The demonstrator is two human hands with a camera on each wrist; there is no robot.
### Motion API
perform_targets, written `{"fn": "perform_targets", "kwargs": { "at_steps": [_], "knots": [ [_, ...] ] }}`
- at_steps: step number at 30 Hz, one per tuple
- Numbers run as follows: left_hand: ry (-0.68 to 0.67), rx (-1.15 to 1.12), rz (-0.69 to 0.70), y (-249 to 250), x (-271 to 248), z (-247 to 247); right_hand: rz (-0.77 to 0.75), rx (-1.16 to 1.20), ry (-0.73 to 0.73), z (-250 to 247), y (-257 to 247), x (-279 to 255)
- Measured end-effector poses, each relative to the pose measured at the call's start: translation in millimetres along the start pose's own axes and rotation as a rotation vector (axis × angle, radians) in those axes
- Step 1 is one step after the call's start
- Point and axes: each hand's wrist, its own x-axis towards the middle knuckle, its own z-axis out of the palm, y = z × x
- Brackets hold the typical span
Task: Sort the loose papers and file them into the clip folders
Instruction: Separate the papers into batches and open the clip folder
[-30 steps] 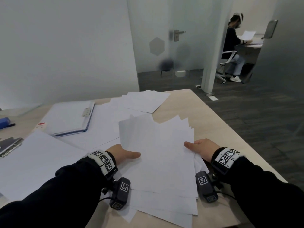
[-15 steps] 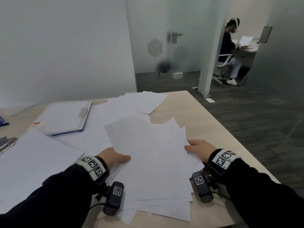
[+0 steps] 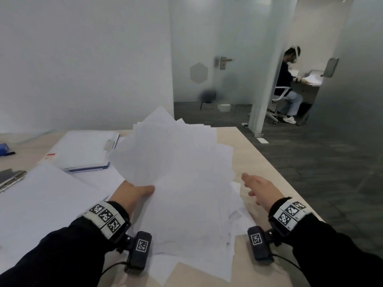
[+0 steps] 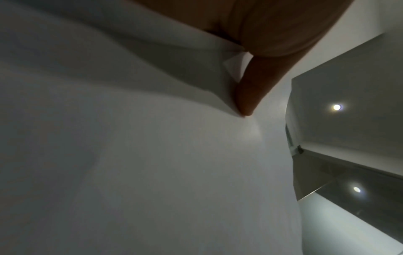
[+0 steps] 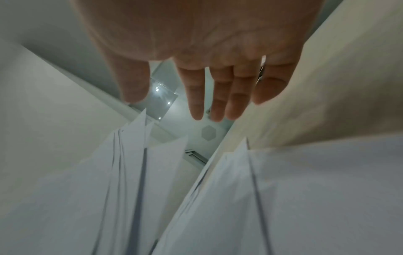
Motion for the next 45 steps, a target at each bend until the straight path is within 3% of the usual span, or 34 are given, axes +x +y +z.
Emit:
{"fn": "perform_targets", "kwargs": {
  "at_steps": [6,12,15,21,26,28,33,39,42,45],
  "knots": [
    [0.0,-0.12,0.093,8,-2,-3,-0.133,0.154,-0.18,18,-30,-11],
    [0.014,-0.288,0.222,34,-6,-10,-0.336,0.302,-0.082,23,-61,-19],
    [0.016,-0.185,0.249,31,-8,-12,-0.345,0.287,-0.12,29,-56,-23],
    [0.06,-0.325,0.235,23,-15,-15,-0.318,0.134,-0.086,34,-39,-28],
    [-0.033,-0.441,0.215,25,-15,-14,-0.295,-0.024,-0.266,38,-36,-35],
    [-0.059,-0.431,0.201,23,-16,-11,-0.298,0.006,-0.292,40,-39,-34],
    [-0.047,-0.407,0.222,25,-16,-13,-0.306,0.136,-0.095,47,-50,-21],
    [0.002,-0.34,0.214,37,-12,-24,-0.42,0.212,-0.05,49,-81,-20],
    [0.007,-0.364,0.183,37,-8,-26,-0.486,0.307,-0.089,50,-95,-24],
    [0.011,-0.355,0.149,27,-10,-26,-0.459,0.39,-0.167,55,-89,-28]
  ]
}}
